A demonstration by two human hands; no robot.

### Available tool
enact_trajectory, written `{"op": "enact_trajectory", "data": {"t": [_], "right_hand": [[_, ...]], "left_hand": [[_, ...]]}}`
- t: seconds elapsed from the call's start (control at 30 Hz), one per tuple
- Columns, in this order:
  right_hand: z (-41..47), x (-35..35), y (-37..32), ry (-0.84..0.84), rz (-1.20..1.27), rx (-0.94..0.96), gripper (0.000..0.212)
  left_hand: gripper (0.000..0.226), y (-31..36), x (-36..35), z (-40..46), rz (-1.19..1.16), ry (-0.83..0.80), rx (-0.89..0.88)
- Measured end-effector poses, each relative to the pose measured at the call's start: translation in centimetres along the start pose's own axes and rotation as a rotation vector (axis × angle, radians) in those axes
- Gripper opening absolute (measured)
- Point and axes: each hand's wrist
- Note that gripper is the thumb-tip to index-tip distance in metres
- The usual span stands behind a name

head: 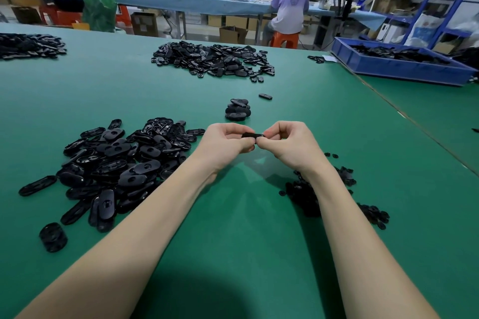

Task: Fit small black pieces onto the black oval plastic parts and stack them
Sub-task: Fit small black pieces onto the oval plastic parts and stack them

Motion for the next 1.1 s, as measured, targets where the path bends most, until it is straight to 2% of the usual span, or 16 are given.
{"op": "enact_trajectory", "data": {"t": [0.1, 0.17, 0.27, 0.4, 0.47, 0.57, 0.77, 0.93, 1.0, 1.1], "right_hand": [[-0.2, -0.2, 0.0, 0.02, -0.012, 0.031, 0.02], [-0.2, 0.1, -0.1, 0.015, 0.077, 0.008, 0.017], [-0.4, 0.6, -0.2, -0.022, 0.221, -0.062, 0.01], [-0.2, 0.7, 0.1, -0.02, 0.173, -0.107, 0.016], [-0.1, 0.7, 0.2, -0.004, 0.158, -0.118, 0.016], [0.1, 0.6, 0.3, -0.029, 0.128, -0.132, 0.013], [-0.2, 0.8, 0.6, -0.104, 0.105, -0.15, 0.011], [-0.1, 0.8, 0.7, -0.117, 0.101, -0.163, 0.011], [-0.1, 0.7, 0.7, -0.12, 0.091, -0.16, 0.009], [-0.1, 0.2, 0.7, -0.143, 0.045, -0.155, 0.009]], "left_hand": [[0.014, -0.2, -0.2, 0.0, 0.05, 0.035, -0.028], [0.015, -0.1, 0.2, 0.2, 0.104, 0.026, -0.103], [0.018, -0.1, 1.2, 0.5, 0.322, 0.02, -0.249], [0.012, -0.6, 2.0, 1.7, 0.608, 0.122, -0.391], [0.01, -0.5, 2.3, 3.2, 0.715, 0.211, -0.397], [0.011, 0.1, 2.2, 6.4, 0.829, 0.302, -0.297], [0.019, -0.1, 1.4, 10.6, 0.897, 0.356, -0.111], [0.036, 0.0, 1.7, 9.8, 0.798, 0.357, -0.18], [0.028, 0.0, 2.4, 8.8, 0.738, 0.344, -0.229], [0.002, -0.3, 3.9, 6.9, 0.742, 0.305, -0.293]]}}
Point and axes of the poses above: each hand's wrist, its own z-axis towards the middle knuckle, its own x-axis out of the back of the hand, y = z × x, and after that the axes turned 7 degrees about z, right-handed
